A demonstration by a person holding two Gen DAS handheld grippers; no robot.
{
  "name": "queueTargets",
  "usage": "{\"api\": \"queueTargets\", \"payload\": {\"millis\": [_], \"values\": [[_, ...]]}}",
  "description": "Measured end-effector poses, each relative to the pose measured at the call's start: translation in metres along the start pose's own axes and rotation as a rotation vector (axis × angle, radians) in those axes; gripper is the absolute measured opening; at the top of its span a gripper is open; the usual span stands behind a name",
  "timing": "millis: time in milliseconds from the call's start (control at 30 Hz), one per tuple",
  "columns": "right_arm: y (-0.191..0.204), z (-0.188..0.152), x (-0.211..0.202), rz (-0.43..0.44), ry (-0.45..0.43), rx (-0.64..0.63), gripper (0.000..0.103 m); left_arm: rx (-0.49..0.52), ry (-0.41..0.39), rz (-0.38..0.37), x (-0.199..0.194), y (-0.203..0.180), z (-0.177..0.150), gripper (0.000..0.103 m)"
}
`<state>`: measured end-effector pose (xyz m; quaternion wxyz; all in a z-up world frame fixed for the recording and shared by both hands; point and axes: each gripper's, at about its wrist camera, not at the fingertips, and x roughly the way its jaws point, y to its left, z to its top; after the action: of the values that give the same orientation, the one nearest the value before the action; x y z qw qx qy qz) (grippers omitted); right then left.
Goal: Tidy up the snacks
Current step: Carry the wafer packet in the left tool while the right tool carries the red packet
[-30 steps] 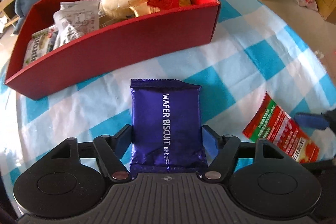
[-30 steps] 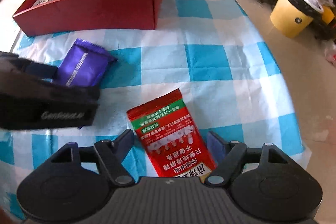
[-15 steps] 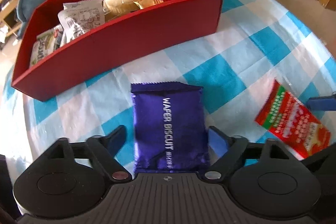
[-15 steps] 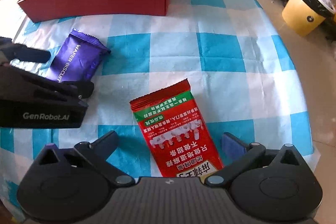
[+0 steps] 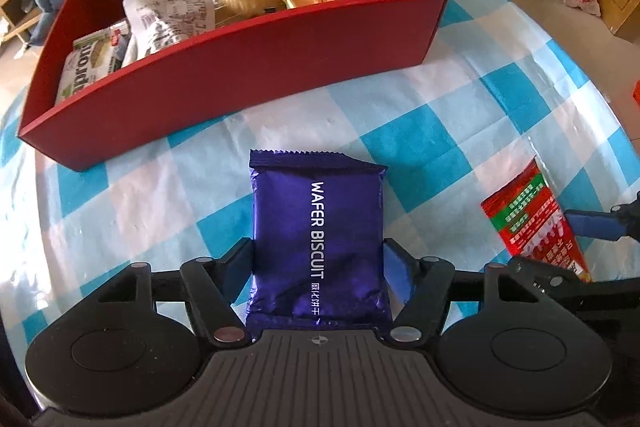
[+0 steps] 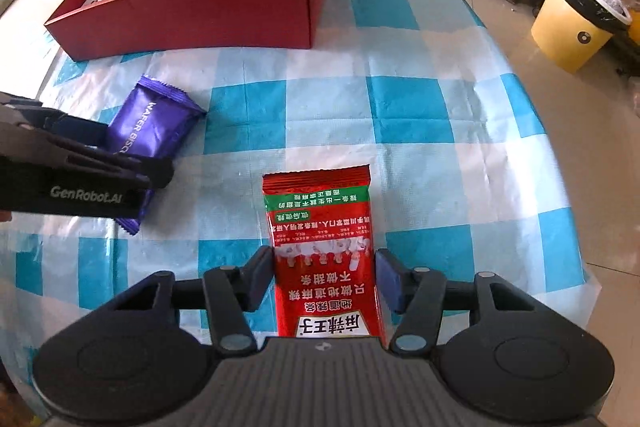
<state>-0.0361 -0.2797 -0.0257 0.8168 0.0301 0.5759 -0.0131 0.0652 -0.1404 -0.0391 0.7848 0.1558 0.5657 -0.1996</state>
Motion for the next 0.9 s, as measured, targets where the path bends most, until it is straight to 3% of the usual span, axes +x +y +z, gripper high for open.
{"api": "queueTargets", "payload": {"millis": [633,900], "values": [[-0.01,0.008,-0.01,0.044,-0.049,0.08,0.046,-0.023,-0.015,-0.011,-0.016,0.01,-0.011,0.074],[0.001,0.018,-0.009,0.038,-0.053,0.05,0.046,-0.026,-0.023,-0.013,-0.017,0.01,-0.01,0.074]]}}
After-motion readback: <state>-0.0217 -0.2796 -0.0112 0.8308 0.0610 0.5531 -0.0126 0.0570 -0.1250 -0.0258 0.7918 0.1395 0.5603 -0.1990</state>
